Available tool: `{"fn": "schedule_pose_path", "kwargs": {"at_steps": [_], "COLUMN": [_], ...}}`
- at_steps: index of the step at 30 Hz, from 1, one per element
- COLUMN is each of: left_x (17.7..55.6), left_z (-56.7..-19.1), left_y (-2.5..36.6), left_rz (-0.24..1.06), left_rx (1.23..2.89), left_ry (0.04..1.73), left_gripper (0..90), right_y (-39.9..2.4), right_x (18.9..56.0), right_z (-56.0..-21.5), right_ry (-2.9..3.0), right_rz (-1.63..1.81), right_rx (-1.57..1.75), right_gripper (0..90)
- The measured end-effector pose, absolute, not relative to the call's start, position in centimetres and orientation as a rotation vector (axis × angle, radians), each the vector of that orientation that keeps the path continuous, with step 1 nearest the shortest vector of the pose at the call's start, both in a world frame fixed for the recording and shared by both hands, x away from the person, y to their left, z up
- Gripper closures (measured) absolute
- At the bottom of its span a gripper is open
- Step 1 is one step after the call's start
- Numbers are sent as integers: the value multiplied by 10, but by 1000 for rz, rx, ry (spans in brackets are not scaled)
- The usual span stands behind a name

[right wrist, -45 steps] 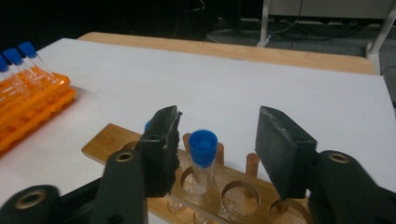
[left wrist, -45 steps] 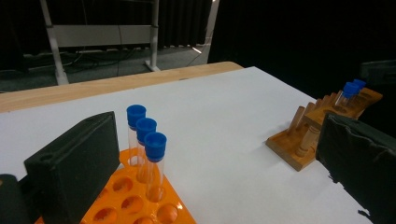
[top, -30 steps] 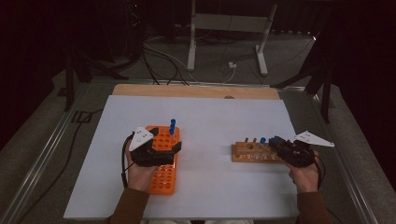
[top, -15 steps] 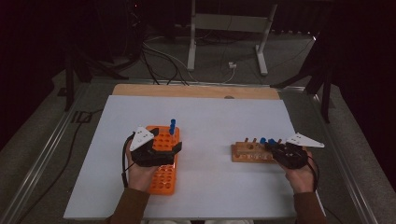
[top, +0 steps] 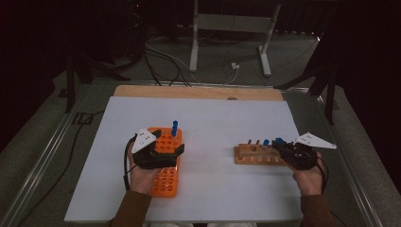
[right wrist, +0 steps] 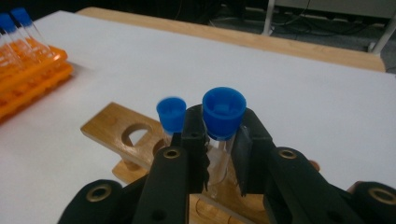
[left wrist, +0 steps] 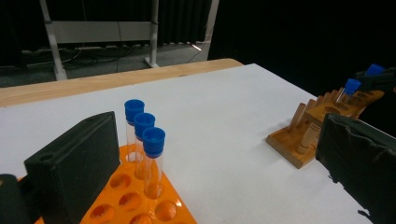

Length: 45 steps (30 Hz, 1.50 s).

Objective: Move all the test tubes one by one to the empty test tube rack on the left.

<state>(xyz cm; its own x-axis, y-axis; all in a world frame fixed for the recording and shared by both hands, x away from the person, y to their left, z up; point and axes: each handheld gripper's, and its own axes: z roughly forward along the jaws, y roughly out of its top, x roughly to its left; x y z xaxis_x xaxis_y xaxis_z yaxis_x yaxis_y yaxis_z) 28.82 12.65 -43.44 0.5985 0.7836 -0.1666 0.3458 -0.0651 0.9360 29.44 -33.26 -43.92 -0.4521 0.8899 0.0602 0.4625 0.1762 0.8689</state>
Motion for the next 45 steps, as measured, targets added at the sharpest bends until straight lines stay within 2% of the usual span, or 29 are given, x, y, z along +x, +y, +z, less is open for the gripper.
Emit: {"fn": "schedule_pose_path", "kwargs": {"at_steps": [23,34,45], "left_x": [287,284,282], "left_z": [-435,-430,-433], "left_y": [118,94,64], "left_rz": [459,456,460], "left_rx": [1680,1707,1751], "left_ry": [932,879,828], "left_gripper": [7,7,8], "right_y": [-329,-317,-286], "right_x": [276,276,275], "right_z": [-396,-397,-400], "right_ry": [1950,2023,2100], "right_rz": [1278,1335,1387], "right_rx": [1181,1159,1094], "right_gripper": [765,765,764]}}
